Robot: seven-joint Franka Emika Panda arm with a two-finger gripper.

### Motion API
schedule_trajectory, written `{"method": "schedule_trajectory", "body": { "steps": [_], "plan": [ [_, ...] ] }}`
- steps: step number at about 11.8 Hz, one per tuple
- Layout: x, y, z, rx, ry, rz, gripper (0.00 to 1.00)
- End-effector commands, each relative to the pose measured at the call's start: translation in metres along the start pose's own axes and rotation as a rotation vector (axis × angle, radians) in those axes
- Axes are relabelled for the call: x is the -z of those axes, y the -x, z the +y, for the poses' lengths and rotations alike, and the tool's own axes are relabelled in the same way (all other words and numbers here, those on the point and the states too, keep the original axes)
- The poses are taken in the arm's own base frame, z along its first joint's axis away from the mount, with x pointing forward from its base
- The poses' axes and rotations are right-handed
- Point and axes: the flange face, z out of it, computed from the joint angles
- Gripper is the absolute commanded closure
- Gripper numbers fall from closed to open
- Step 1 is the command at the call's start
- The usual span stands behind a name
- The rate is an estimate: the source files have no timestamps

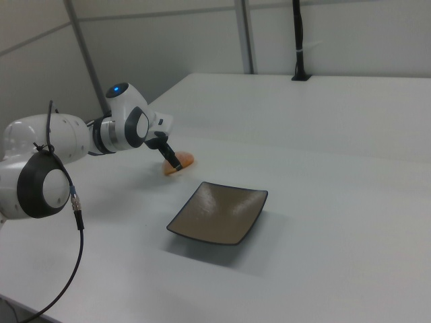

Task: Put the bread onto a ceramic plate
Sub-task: 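Close the gripper around the bread roll and lift it, then carry the held bread roll over the brown square plate and lower it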

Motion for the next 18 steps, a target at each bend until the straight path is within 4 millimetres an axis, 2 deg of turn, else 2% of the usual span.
{"method": "schedule_trajectory", "body": {
  "steps": [1, 3, 6, 7, 8, 11, 13, 14, 16, 18],
  "plan": [
    [-0.002, 0.001, -0.005, 0.001, 0.001, 0.031, 0.02],
    [-0.002, 0.001, -0.005, 0.005, 0.003, 0.032, 0.53],
    [-0.001, 0.001, -0.005, 0.006, 0.003, 0.031, 0.55],
    [0.005, -0.001, -0.005, 0.008, 0.0, 0.037, 0.55],
    [0.021, -0.002, -0.012, 0.029, -0.009, 0.057, 0.55],
    [0.069, -0.006, 0.006, 0.087, 0.017, 0.074, 0.55],
    [0.113, -0.021, 0.026, 0.111, 0.017, 0.077, 0.55],
    [0.13, -0.03, 0.046, 0.125, 0.031, 0.066, 0.55],
    [0.149, -0.046, 0.087, 0.185, 0.078, 0.026, 0.55],
    [0.157, -0.051, 0.133, 0.273, 0.121, -0.027, 0.55]
  ]
}}
